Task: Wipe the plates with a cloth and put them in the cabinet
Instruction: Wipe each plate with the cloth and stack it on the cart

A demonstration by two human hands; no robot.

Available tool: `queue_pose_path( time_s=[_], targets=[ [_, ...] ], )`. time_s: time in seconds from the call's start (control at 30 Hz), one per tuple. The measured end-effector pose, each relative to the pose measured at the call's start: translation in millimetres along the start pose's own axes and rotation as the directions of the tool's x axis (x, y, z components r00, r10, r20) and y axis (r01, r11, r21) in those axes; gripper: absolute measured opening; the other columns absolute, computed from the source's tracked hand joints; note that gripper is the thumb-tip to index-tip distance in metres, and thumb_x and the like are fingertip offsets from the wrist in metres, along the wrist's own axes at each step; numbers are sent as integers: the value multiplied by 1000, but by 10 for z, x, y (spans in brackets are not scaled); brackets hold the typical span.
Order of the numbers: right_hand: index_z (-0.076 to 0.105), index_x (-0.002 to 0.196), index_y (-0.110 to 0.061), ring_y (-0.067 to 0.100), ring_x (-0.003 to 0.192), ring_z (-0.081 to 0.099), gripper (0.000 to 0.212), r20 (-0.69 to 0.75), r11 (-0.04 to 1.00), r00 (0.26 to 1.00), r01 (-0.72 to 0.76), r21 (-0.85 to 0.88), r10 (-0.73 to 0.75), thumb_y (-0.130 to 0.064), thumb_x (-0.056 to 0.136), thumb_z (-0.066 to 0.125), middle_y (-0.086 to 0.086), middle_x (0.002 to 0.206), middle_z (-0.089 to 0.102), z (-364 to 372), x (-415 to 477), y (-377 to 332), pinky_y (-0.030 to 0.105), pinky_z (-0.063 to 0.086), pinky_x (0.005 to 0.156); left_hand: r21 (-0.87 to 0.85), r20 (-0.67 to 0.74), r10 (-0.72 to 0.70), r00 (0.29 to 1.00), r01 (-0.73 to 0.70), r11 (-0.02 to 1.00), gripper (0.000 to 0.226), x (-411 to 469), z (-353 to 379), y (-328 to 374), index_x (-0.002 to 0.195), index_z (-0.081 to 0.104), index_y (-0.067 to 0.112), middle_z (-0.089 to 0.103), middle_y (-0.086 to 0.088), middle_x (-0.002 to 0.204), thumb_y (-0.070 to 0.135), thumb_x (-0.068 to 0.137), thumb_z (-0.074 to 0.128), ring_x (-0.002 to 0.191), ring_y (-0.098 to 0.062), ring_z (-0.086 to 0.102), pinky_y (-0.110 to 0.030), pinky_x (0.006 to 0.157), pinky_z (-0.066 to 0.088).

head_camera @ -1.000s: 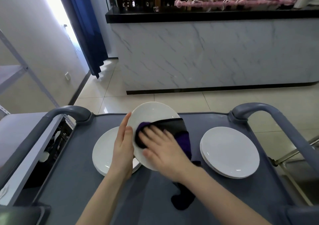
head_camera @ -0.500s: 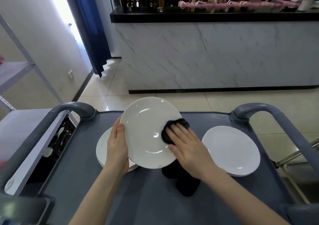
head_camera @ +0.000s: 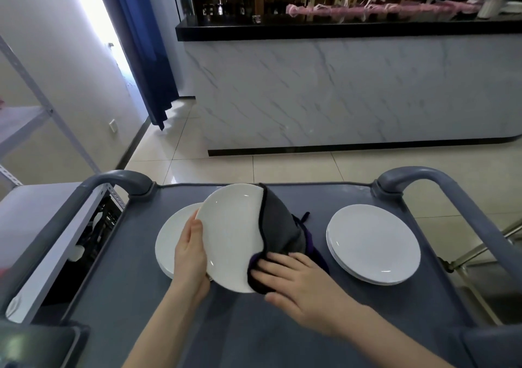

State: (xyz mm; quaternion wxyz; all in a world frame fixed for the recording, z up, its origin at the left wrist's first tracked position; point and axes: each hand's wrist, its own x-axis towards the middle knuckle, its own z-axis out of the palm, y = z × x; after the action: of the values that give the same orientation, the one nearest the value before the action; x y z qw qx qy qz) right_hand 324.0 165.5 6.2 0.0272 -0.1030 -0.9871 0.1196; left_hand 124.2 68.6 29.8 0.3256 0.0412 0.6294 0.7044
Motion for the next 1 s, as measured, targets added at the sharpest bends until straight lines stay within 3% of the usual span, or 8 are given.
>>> queue_pose_path(
  time_s=[0.13,0.27,0.4,0.5,0.57,0.7,0.87,1.0],
  targets=[
    [50,140,-36,5,134,39,42,-194,978,971,-101,182,137,-39,101,38,-23,138,54,-126,7,117,37,35,107,-16,11,-30,999,30,999,30,16,-35,16,104,64,55,72,17,106,46,106,37,101,-17,67,-43,74,59],
    [55,136,-31,7,142,29,41,-276,938,924,-182,295,266,-20,97,50,-20,131,58,-254,250,220,54,24,115,-44,15,-29,999,29,999,29,39,-23,5,118,65,51,75,18,105,45,105,39,92,-12,73,-34,60,60],
    [30,150,-38,-2,148,-2,56,-216,904,914,-260,340,345,-31,99,51,-23,153,32,-257,396,268,54,7,118,-125,-11,-23,1000,21,992,33,86,-66,6,129,61,44,73,11,115,47,105,39,87,-11,73,-29,49,56],
    [49,140,-28,11,142,26,52,-408,861,801,-242,448,437,-21,91,64,-14,144,46,-277,511,244,41,24,118,-117,9,-3,1000,4,993,29,117,-93,-21,116,67,48,75,12,110,52,101,42,80,-9,75,-32,51,57],
    [61,119,-22,10,120,46,43,-487,771,666,-215,599,565,-13,80,75,-12,127,50,-315,576,232,27,39,103,-125,18,-4,1000,7,992,29,125,-96,-34,109,70,50,76,14,105,53,97,44,78,-8,75,-33,51,57],
    [50,117,-28,1,101,55,52,-167,409,599,-293,864,783,-25,75,82,-16,114,50,-353,609,227,12,42,74,-153,16,-27,1000,29,988,27,135,-90,-36,96,73,50,78,14,96,52,94,46,73,-9,76,-35,50,58],
    [56,112,-25,16,110,60,30,72,210,643,-351,913,763,-37,87,68,-5,114,64,-104,537,221,35,50,91,-96,-13,-52,999,50,994,31,141,-41,-11,113,69,47,75,11,109,52,95,45,94,-19,72,-34,51,57],
    [65,106,-17,20,105,67,22,118,81,645,-271,959,756,-14,85,72,4,111,72,-72,449,308,43,53,95,71,73,72,995,-77,994,32,109,-24,-6,103,66,63,72,27,99,43,106,41,86,-1,70,-26,54,57]
  ],
)
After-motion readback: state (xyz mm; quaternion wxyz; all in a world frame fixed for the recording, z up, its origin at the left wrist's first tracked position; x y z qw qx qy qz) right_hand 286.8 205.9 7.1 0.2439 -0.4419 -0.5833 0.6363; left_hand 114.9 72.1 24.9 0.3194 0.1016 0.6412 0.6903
